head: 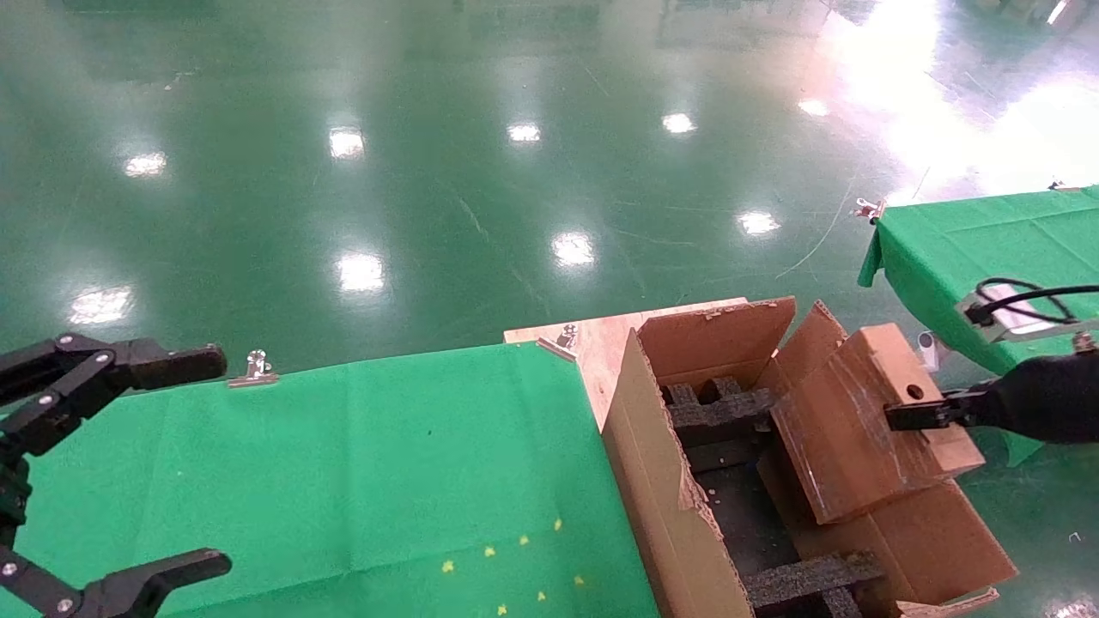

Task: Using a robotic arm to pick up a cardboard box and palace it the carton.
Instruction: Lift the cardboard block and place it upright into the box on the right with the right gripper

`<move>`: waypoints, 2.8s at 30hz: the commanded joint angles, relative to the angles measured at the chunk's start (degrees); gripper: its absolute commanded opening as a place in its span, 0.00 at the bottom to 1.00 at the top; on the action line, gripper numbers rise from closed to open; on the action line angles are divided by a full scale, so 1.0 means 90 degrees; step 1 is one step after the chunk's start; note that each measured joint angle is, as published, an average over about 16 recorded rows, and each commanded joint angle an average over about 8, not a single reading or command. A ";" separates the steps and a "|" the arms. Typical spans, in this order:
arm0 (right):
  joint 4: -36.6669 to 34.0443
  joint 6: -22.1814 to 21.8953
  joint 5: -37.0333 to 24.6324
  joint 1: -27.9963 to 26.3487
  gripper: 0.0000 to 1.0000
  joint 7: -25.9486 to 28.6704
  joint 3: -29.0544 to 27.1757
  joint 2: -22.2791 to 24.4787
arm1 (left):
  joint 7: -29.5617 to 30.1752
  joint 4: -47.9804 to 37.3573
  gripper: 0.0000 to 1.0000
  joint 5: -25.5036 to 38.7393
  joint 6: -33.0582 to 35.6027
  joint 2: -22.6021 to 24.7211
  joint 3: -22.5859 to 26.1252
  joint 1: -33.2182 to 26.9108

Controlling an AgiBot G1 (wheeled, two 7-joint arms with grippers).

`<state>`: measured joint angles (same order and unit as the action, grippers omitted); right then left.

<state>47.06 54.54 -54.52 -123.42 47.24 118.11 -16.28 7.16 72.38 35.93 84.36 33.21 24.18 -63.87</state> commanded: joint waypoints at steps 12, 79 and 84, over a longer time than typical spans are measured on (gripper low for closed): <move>0.0488 -0.0649 -0.0311 0.0327 0.00 0.0493 0.0252 -0.0113 | -0.0001 0.0000 1.00 -0.0001 0.0000 0.0000 0.0001 0.0000; -0.1547 -0.1777 0.0712 0.3197 0.67 -0.0250 0.0161 -0.2385 | -0.0004 -0.0001 1.00 -0.0006 -0.0003 -0.0003 0.0006 -0.0001; -0.1588 -0.1739 0.0737 0.3225 1.00 -0.0259 0.0148 -0.2411 | -0.0004 -0.0002 1.00 -0.0007 -0.0004 -0.0003 0.0006 -0.0001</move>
<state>33.03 38.73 -48.00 -94.56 44.96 119.51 -37.82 7.12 72.37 35.87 84.32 33.19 24.23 -63.88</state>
